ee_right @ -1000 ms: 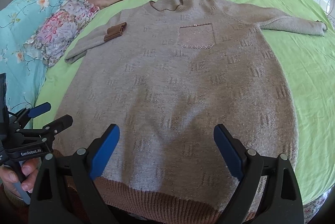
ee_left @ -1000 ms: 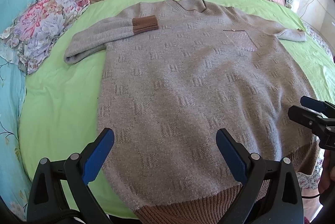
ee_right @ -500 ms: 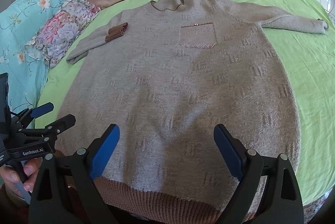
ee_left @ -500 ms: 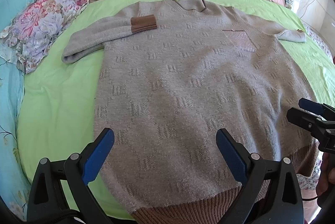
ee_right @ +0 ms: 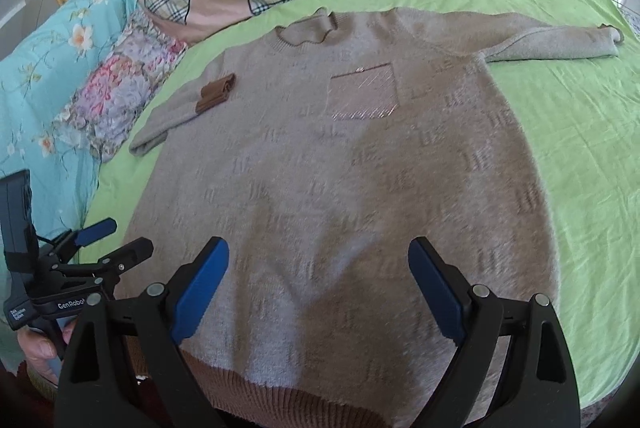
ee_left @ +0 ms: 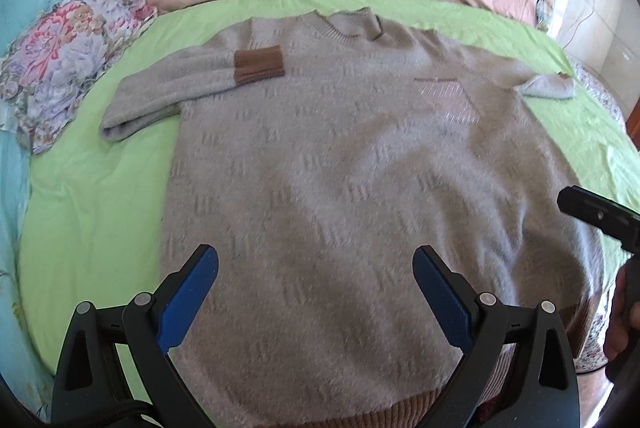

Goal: Fold small clothes

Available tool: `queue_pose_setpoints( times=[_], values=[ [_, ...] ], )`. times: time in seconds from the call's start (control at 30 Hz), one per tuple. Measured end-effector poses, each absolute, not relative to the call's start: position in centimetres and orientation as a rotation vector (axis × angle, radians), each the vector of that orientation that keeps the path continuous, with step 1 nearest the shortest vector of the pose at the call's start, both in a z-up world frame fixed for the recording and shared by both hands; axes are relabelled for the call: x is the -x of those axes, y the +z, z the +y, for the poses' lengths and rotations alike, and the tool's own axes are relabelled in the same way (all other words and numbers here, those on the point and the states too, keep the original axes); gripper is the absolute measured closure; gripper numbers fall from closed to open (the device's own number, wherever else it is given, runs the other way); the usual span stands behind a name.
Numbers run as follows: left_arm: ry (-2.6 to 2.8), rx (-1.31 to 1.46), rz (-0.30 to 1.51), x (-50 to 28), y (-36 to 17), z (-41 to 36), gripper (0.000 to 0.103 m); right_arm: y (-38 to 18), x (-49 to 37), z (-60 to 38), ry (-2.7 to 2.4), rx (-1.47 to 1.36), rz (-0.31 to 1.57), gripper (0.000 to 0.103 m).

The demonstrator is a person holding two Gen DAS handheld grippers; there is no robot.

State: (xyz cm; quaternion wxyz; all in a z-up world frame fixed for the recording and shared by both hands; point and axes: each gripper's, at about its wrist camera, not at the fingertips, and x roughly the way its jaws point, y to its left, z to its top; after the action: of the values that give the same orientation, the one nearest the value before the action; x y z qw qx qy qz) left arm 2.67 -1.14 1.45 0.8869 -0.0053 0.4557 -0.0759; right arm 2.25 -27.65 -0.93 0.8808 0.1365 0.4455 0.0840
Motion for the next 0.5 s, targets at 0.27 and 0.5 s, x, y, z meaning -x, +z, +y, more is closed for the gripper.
queue_pose_setpoints(
  times=[0.27, 0.5],
  values=[
    [-0.125, 0.003, 0.953, -6.2, 1.7, -1.1, 0.005, 0.9, -4.2, -35.9, 0.004, -0.377, 0.836, 0.012],
    [-0.112, -0.01, 0.984, -8.4, 1.4, -1.6, 0.005, 2.9, -5.9, -43.2, -0.139, -0.465, 0.812, 0.018]
  ],
)
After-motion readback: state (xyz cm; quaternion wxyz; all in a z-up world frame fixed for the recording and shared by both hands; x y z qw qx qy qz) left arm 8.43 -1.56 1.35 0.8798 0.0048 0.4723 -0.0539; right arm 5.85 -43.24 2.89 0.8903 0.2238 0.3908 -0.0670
